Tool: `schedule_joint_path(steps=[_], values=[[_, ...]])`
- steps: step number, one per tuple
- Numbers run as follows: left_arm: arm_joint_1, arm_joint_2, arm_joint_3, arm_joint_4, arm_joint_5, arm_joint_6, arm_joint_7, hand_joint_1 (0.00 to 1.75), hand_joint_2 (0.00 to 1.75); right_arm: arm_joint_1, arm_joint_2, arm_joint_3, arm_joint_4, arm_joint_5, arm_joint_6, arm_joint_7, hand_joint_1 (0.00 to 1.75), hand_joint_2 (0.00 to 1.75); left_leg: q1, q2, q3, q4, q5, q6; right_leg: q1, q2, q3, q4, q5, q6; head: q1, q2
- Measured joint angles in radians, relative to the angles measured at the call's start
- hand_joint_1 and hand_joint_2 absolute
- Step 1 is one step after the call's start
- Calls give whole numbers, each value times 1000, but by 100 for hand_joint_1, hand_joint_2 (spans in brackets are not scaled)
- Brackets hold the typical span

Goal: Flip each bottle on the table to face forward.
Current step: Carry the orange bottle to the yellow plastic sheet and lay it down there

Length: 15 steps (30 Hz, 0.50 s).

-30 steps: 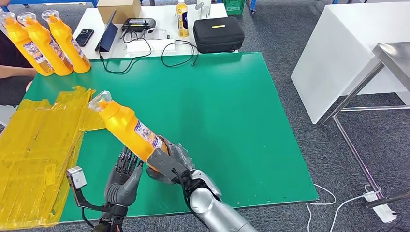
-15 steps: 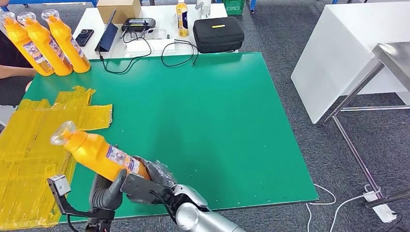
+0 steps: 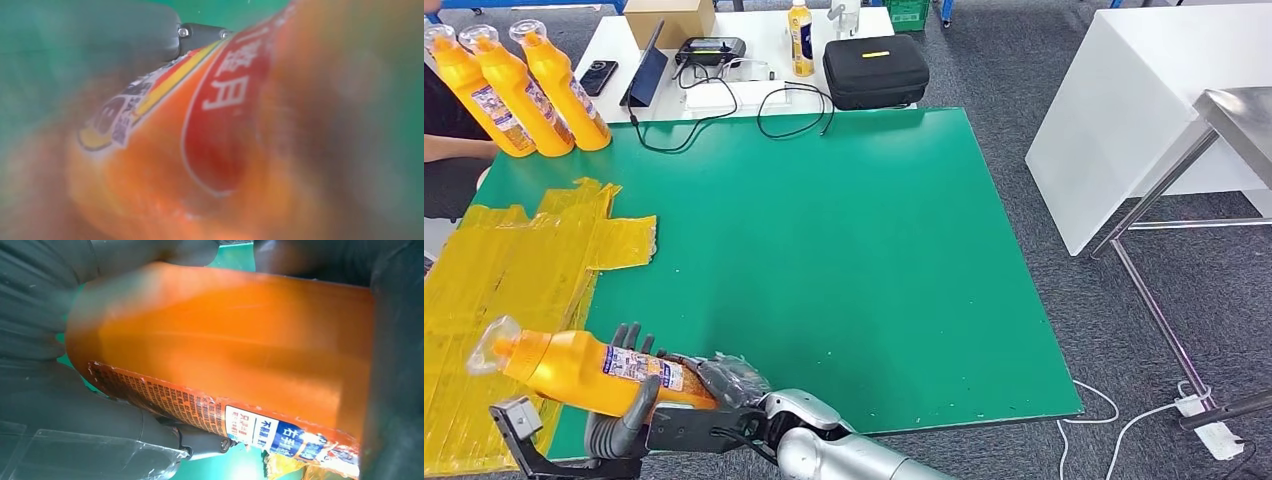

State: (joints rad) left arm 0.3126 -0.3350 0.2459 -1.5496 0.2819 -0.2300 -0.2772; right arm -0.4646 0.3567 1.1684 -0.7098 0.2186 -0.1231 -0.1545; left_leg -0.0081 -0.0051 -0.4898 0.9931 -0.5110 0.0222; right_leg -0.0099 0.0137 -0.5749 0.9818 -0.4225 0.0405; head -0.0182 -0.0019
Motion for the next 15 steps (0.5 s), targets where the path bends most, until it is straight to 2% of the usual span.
schedule_joint_path(steps=[1,2,5,6,15], values=[[1,0,1,0,-1,0,0,0,175,-2,0,3,1,0,1,0,175,175,0,0,0,0,0,0,0,0,0,0,0,0,0,0],[2,-1,3,0,-2,0,-1,28,175,-4,0,6,2,-1,3,0,175,175,0,0,0,0,0,0,0,0,0,0,0,0,0,0],[4,-2,4,0,-2,1,-8,159,175,-12,0,16,5,-8,14,0,175,175,0,0,0,0,0,0,0,0,0,0,0,0,0,0],[4,-2,4,0,0,0,-13,175,175,-14,0,20,6,-12,17,0,175,175,0,0,0,0,0,0,0,0,0,0,0,0,0,0],[9,-7,1,-7,13,11,-48,175,175,-19,0,33,8,-31,16,1,175,175,0,0,0,0,0,0,0,0,0,0,0,0,0,0]])
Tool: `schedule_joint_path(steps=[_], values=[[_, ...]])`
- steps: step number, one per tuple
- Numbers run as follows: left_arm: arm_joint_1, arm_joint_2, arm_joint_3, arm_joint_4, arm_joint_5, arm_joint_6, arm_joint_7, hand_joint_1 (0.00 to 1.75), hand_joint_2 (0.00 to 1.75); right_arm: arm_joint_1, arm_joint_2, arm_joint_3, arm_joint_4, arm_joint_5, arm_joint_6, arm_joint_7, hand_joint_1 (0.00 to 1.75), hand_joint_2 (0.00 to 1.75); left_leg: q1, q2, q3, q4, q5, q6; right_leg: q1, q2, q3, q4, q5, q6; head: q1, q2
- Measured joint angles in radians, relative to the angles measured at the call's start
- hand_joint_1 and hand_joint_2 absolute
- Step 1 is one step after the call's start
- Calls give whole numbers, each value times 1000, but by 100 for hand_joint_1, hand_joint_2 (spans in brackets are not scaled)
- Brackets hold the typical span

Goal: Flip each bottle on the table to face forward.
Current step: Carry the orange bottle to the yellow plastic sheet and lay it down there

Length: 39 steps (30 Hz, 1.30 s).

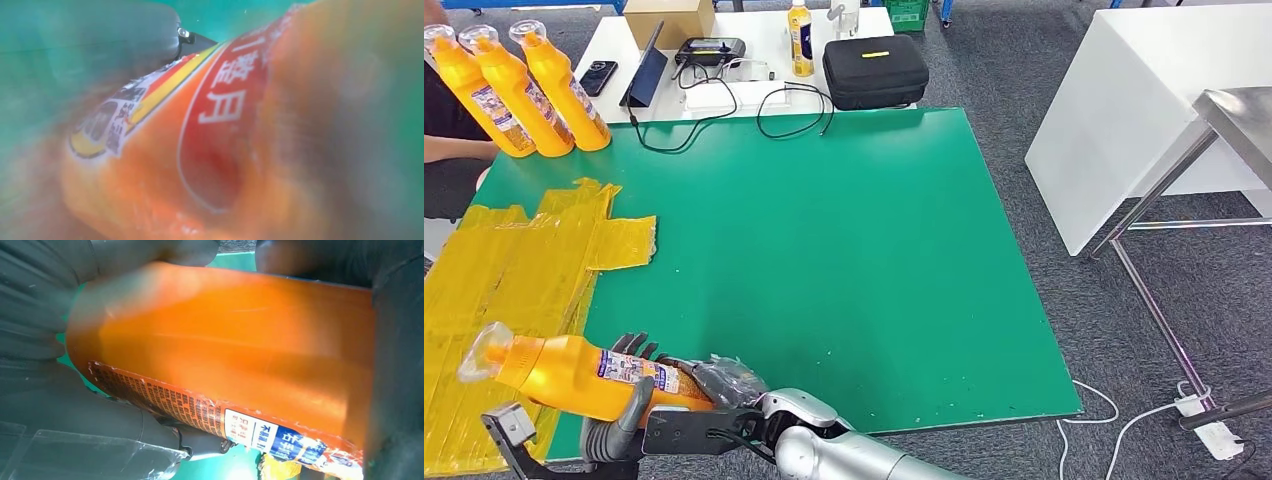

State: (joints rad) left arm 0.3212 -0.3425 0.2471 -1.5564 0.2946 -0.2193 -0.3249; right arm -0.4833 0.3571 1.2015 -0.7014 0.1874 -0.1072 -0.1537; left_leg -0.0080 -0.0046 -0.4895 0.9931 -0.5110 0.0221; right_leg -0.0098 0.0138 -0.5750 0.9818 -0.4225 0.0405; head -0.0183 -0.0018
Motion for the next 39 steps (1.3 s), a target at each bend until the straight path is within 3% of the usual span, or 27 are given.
schedule_joint_path(steps=[22,23,24,26,27,28,33,39], values=[[1,0,-1,-1,0,1,-7,175,175,-1,0,6,2,-5,-2,0,175,175,0,0,0,0,0,0,0,0,0,0,0,0,0,0],[1,0,-1,-1,0,1,-7,175,175,-1,0,6,2,-6,-4,0,163,175,0,0,0,0,0,0,0,0,0,0,0,0,0,0],[1,0,-1,-2,-1,2,-7,175,175,-1,0,6,2,-7,-6,0,120,175,0,0,0,0,0,0,0,0,0,0,0,0,0,0],[0,0,-2,-5,-6,6,-8,175,175,1,0,6,3,-9,-16,0,32,87,0,0,0,0,0,0,0,0,0,0,0,0,0,0],[-1,0,-3,-9,-12,9,-9,175,175,4,0,5,4,-9,-26,-2,0,44,0,0,0,0,0,0,0,0,0,0,0,0,0,0],[-4,0,-4,-13,-20,14,-9,175,175,8,0,3,4,-9,-39,-5,0,0,0,0,0,0,0,0,0,0,0,0,0,0,0,0],[-28,-1,-6,-45,-131,73,-31,175,175,55,0,-49,5,42,-122,-46,0,0,0,-1,0,0,0,0,0,0,0,0,0,0,0,0],[-102,-1,-14,-98,-391,247,-79,175,175,134,-14,-254,-81,291,-132,-17,0,0,0,-2,0,0,0,0,-1,-1,1,0,0,0,0,0]])
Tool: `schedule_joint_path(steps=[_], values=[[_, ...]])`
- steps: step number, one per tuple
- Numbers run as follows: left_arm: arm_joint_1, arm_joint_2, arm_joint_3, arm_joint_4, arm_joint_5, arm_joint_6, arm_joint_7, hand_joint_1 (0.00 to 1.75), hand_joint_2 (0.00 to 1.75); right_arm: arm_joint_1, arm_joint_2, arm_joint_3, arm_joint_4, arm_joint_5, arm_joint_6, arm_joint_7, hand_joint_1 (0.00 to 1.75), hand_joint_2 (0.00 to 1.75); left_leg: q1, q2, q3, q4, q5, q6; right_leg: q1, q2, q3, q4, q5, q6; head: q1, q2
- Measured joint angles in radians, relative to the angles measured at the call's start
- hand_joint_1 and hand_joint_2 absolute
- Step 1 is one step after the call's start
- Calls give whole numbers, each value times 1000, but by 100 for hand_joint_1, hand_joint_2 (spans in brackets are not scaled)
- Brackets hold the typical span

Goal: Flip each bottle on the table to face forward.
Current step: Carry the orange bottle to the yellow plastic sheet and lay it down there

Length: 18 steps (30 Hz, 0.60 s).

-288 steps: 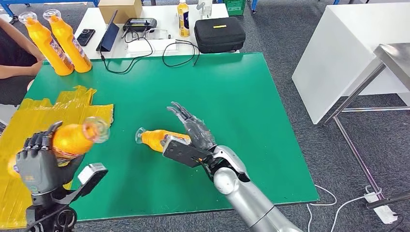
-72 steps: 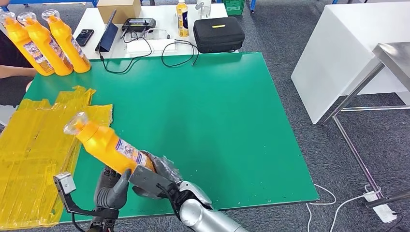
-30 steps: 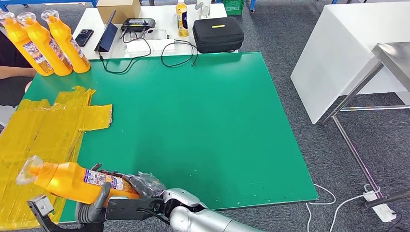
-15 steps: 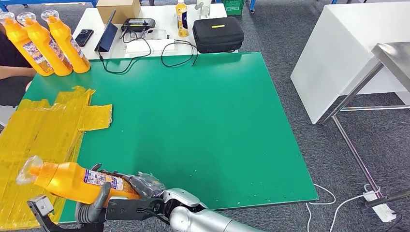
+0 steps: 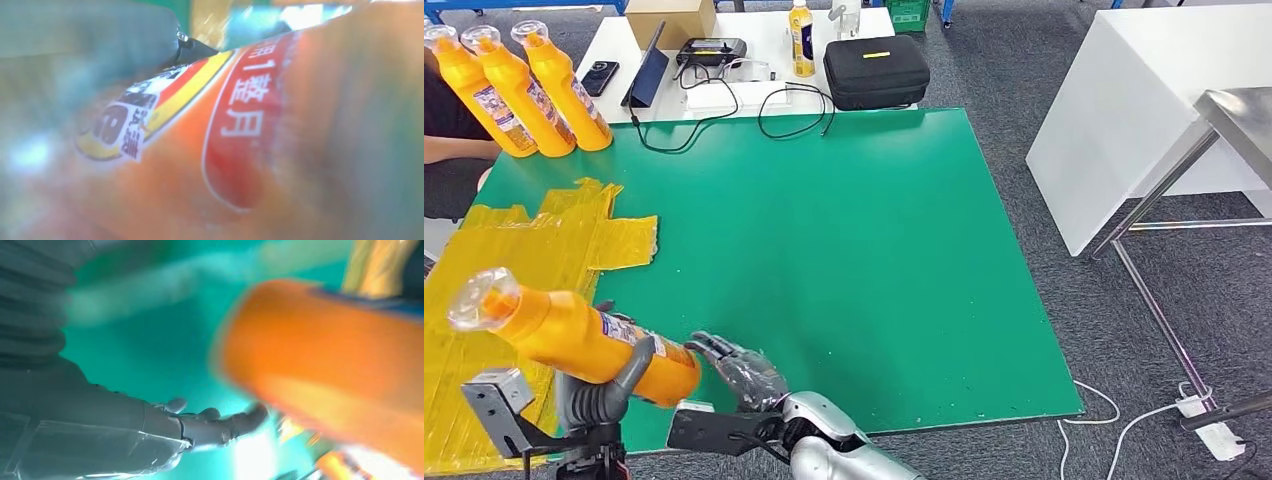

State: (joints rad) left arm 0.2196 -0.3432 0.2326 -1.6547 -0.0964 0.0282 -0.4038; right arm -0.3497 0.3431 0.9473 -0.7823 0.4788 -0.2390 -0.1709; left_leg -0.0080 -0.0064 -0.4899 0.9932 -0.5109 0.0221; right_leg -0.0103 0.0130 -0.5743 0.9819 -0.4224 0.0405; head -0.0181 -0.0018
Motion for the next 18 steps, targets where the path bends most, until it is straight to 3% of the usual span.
schedule_joint_path(steps=[4,10,15,18], values=[[-63,14,1,-11,-133,92,-16,175,175,45,-15,-126,-111,94,18,23,0,0,0,0,0,0,0,0,0,0,0,0,0,0,0,0],[-134,57,12,-11,-271,177,-37,175,175,117,-37,-274,-319,119,49,20,0,0,0,0,0,0,0,0,0,0,0,0,0,0,0,0],[-151,75,19,-14,-301,194,-39,175,175,153,-45,-326,-414,121,57,16,0,0,0,0,0,0,0,0,0,0,0,0,0,0,0,0],[-159,87,21,-15,-393,258,-47,175,175,170,-53,-347,-462,119,50,1,0,0,0,0,0,0,0,0,0,0,0,0,0,0,0,0]])
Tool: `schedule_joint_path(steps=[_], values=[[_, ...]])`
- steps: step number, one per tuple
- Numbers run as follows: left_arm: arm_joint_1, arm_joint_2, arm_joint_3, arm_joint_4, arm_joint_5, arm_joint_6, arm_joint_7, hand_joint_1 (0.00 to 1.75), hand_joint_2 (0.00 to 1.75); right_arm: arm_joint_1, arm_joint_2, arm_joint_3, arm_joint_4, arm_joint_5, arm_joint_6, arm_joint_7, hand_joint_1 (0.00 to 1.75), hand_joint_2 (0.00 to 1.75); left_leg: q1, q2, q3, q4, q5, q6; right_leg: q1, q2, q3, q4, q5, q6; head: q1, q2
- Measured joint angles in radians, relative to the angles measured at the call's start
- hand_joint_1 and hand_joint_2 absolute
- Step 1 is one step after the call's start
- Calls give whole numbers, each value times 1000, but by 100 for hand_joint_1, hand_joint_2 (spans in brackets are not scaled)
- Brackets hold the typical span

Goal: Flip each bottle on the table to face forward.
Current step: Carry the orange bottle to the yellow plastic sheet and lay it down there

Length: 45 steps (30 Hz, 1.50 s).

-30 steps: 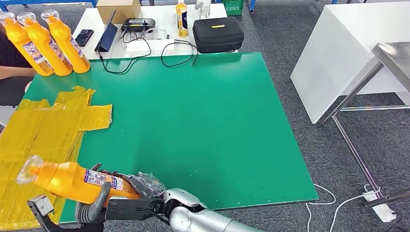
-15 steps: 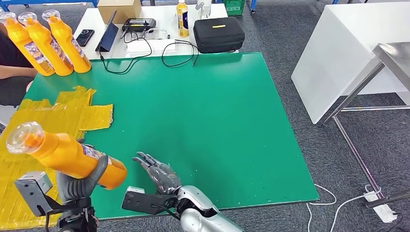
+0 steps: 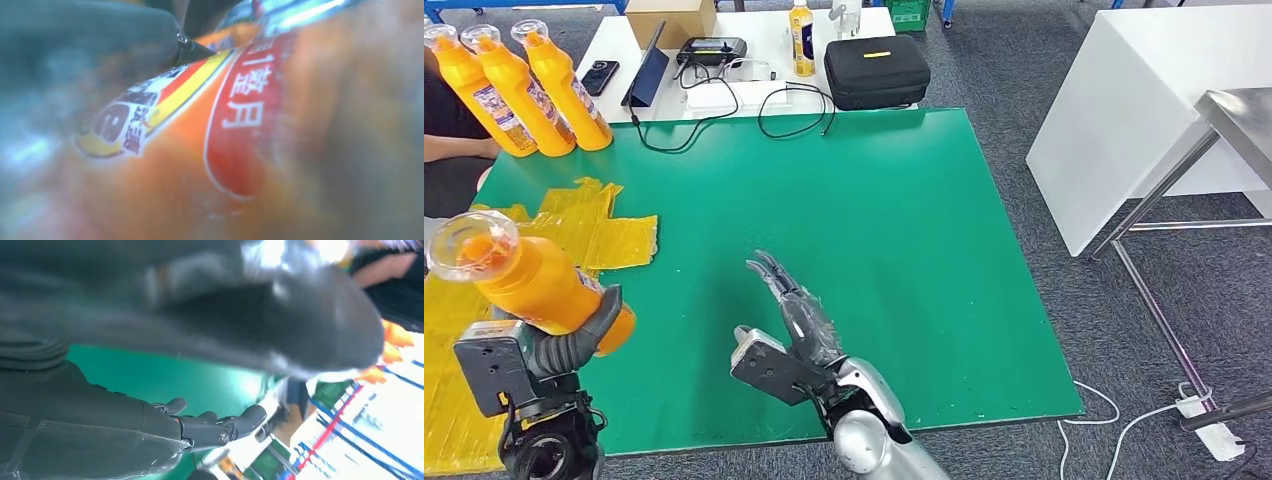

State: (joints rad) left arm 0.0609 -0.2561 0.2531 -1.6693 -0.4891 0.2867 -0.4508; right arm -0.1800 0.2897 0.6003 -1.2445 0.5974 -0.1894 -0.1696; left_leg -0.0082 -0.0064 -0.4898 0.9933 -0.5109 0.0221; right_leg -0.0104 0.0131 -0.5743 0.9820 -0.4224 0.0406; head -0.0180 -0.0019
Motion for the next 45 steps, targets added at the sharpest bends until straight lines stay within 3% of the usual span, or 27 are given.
schedule_joint_path(steps=[2,5,8,10,13,14,15,19,24,31,45], values=[[-11,15,0,7,-150,100,1,175,175,6,-12,-16,-38,-13,-1,-9,0,0,0,0,0,0,0,0,0,0,0,0,0,0,0,0],[-44,57,5,68,-545,313,56,175,175,5,-34,-38,-74,-46,3,-31,0,0,0,0,0,0,0,0,0,0,0,0,0,0,0,0],[-71,128,20,151,-948,399,195,175,175,-3,-58,-47,-82,-90,5,-60,0,0,0,1,1,0,0,0,0,0,0,0,0,0,0,0],[-88,237,-32,220,-1076,405,436,175,175,-13,-76,-48,-82,-124,4,-76,0,0,1,2,2,0,0,0,1,2,-1,1,0,0,0,0],[-135,445,-230,360,-1081,406,902,175,175,-33,-112,-46,-82,-180,9,-90,0,0,1,2,2,0,0,-1,3,3,-1,2,0,0,-1,0],[-146,499,-296,403,-1078,407,980,175,175,-39,-125,-43,-82,-192,10,-94,0,0,2,1,2,0,1,-1,2,2,0,3,0,0,-1,0],[-152,542,-349,444,-1079,407,1006,175,175,-44,-135,-39,-82,-200,8,-98,0,0,2,1,1,0,1,-1,2,1,0,4,0,0,0,0],[-157,642,-412,574,-1080,409,887,175,175,-49,-161,-23,-82,-212,4,-103,0,0,3,3,1,0,1,-2,2,3,-1,4,0,0,0,0],[-170,707,-413,674,-1079,411,854,175,175,-57,-180,-13,-82,-221,2,-101,0,0,2,1,0,0,1,-2,2,2,-1,2,0,0,0,0],[-172,733,-413,742,-1079,412,843,175,175,-60,-190,-10,-82,-224,-1,-101,0,0,2,1,0,0,1,-2,2,2,-1,2,0,0,0,0],[-174,740,-413,773,-1079,413,841,175,175,-60,-194,-9,-82,-225,-1,-102,0,0,2,1,0,0,1,-2,2,2,-1,2,0,0,0,0]])
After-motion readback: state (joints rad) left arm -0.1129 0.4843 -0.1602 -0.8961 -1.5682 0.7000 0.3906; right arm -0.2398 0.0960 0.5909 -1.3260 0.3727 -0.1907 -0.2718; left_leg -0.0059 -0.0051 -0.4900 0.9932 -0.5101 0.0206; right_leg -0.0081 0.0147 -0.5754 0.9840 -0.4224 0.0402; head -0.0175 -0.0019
